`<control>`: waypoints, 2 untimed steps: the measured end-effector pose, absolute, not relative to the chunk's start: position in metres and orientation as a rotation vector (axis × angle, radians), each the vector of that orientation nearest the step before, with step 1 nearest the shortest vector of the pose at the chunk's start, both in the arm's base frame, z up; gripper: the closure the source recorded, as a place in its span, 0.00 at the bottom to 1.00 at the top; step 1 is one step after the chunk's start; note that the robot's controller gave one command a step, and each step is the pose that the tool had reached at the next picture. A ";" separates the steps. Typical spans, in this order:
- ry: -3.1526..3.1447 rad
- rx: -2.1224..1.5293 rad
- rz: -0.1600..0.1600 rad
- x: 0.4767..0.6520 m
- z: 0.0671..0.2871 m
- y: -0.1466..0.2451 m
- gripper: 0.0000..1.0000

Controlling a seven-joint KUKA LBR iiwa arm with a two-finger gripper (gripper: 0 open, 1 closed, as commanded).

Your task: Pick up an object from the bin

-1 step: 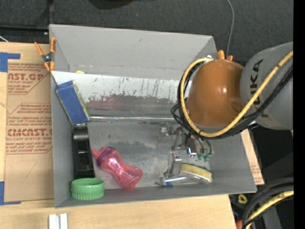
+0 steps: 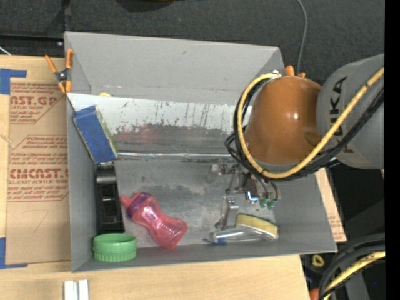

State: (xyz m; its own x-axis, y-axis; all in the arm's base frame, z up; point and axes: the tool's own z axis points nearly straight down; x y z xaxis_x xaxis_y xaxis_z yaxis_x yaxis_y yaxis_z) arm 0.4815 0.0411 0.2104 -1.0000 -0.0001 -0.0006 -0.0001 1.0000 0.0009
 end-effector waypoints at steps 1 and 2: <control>3.117 -0.307 0.000 0.484 0.076 -0.094 0.00; 3.040 -0.739 0.003 0.481 0.160 -0.068 0.00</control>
Offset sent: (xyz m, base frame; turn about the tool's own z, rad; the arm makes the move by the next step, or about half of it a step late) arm -0.0013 -0.1108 -0.0504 -0.4779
